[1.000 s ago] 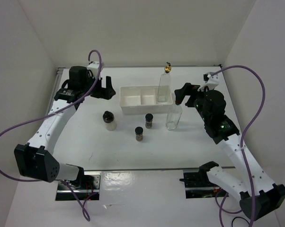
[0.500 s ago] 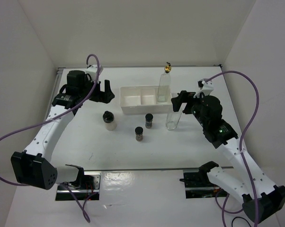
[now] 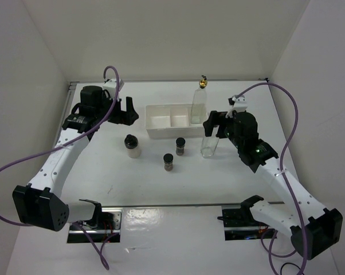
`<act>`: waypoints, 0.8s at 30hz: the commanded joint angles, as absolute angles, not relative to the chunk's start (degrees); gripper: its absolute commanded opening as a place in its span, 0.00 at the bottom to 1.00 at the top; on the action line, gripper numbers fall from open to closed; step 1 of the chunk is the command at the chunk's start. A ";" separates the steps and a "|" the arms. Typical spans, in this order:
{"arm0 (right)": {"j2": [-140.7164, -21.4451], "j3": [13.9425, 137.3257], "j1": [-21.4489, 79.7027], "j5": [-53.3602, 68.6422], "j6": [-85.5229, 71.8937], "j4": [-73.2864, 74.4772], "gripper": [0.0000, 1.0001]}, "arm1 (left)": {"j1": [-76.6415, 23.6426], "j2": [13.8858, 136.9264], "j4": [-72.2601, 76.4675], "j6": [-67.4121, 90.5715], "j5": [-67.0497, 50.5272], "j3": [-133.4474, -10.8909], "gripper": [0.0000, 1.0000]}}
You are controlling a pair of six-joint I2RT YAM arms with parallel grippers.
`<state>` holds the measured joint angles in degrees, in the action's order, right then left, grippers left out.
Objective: Organize the condiment bottles
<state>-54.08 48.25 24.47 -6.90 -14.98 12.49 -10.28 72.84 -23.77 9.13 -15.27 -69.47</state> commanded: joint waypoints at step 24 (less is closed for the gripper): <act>-59.94 50.19 25.66 -10.72 -11.08 8.00 0.50 | -10.46 71.72 -21.62 8.88 -15.03 -70.22 1.00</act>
